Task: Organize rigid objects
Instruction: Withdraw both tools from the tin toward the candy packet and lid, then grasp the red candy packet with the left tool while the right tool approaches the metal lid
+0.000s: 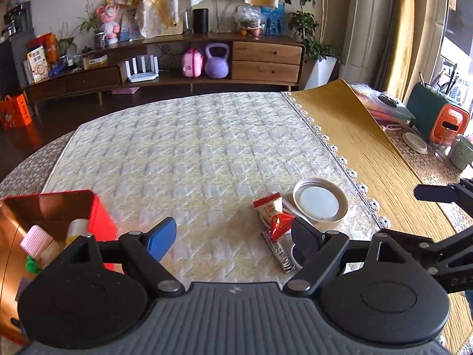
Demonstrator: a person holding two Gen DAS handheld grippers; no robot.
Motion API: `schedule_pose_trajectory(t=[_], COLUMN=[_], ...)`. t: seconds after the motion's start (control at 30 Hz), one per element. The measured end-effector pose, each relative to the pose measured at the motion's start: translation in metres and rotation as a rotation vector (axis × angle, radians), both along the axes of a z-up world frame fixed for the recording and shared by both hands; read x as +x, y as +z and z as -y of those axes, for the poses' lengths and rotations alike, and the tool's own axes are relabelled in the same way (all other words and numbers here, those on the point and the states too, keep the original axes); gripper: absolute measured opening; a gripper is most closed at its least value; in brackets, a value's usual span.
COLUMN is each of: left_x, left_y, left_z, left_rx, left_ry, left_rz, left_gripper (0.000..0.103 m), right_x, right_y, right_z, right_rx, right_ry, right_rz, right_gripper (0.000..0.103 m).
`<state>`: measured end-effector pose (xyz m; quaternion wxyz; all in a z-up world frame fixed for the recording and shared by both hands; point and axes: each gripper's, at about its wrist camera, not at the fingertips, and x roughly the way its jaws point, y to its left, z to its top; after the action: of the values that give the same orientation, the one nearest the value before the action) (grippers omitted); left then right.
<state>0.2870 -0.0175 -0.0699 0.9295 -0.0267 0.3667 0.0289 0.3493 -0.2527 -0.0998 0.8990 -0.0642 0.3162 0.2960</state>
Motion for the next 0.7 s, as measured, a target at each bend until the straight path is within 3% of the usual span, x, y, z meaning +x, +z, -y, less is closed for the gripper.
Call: schedule_pose_trajectory(t=[0.43, 0.7], left_x=[0.045, 0.061], left_y=[-0.033, -0.044], left_z=[0.005, 0.002], left_rx=[-0.097, -0.113], left_ry=[-0.01, 0.016], left_rz=[-0.091, -0.127], left_gripper=[0.085, 0.085], right_x=[0.039, 0.043], right_y=[-0.032, -0.045], right_z=[-0.009, -0.023], right_rx=[-0.053, -0.081], right_ry=[0.1, 0.139], right_rz=[-0.016, -0.014], right_gripper=[0.087, 0.083])
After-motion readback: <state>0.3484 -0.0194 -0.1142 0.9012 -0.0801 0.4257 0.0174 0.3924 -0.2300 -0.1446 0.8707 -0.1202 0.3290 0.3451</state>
